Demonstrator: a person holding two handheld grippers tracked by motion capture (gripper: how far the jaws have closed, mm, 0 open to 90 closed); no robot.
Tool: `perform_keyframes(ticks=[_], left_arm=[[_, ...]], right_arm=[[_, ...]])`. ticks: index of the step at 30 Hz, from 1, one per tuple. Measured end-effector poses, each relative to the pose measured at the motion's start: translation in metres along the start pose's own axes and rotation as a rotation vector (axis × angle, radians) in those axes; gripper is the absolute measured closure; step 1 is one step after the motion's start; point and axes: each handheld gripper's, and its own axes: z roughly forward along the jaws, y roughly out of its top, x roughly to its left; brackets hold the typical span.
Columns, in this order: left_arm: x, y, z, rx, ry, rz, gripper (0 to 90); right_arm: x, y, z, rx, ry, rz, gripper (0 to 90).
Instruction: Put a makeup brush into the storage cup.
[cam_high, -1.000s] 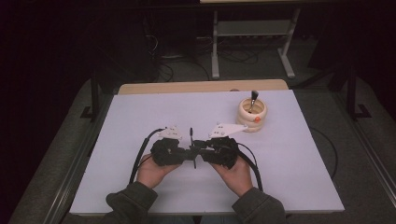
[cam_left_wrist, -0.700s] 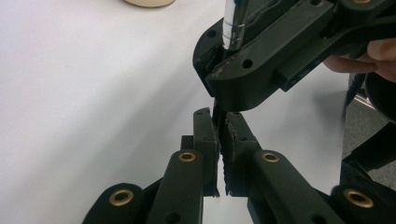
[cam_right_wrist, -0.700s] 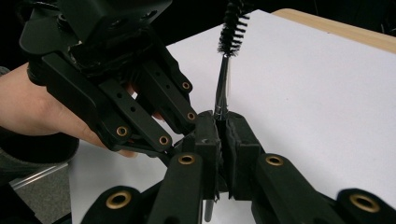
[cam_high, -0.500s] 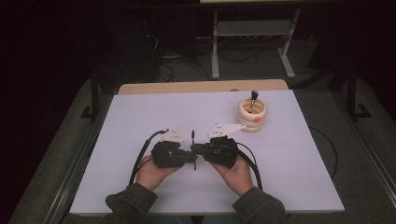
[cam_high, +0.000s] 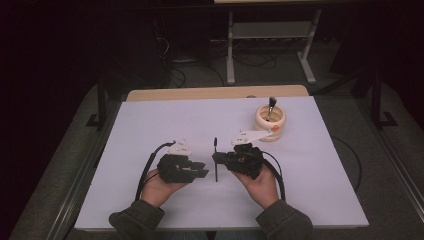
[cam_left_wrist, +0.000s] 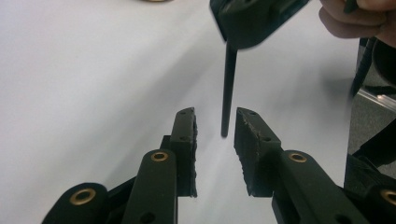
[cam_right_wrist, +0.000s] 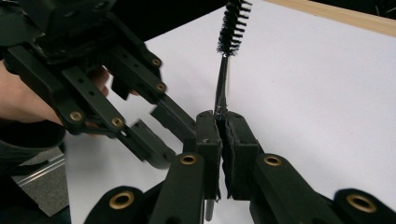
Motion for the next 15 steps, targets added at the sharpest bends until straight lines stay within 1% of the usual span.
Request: perform_keyframes(ticks=[4,7,9,11,12,13,14,15], left_arm=[[0.0,-0.006,-0.006,-0.016,0.007,-0.024,67.3],[0.002,-0.01,-0.009,-0.018,0.017,-0.024,66.8],[0.003,-0.012,-0.011,-0.023,0.02,-0.027,66.5],[0.004,-0.014,-0.012,-0.027,0.021,-0.04,66.0],[0.004,-0.015,-0.012,-0.025,0.024,-0.033,65.7],[0.004,-0.016,-0.013,-0.028,0.026,-0.039,65.5],[0.004,-0.016,-0.014,-0.027,0.027,-0.035,65.3],[0.004,-0.017,-0.015,-0.027,0.032,-0.036,64.9]], right_arm=[[-0.004,0.0,-0.004,0.015,-0.017,0.009,84.6],[-0.006,0.0,-0.007,0.024,-0.026,0.019,84.6],[-0.009,0.0,-0.009,0.026,-0.036,0.017,84.6],[-0.011,-0.001,-0.011,0.028,-0.037,0.028,84.6],[-0.013,-0.001,-0.012,0.026,-0.04,0.027,84.6],[-0.014,-0.001,-0.013,0.025,-0.041,0.025,84.6],[-0.015,-0.001,-0.015,0.026,-0.044,0.036,84.6],[-0.017,-0.001,-0.016,0.024,-0.046,0.036,84.6]])
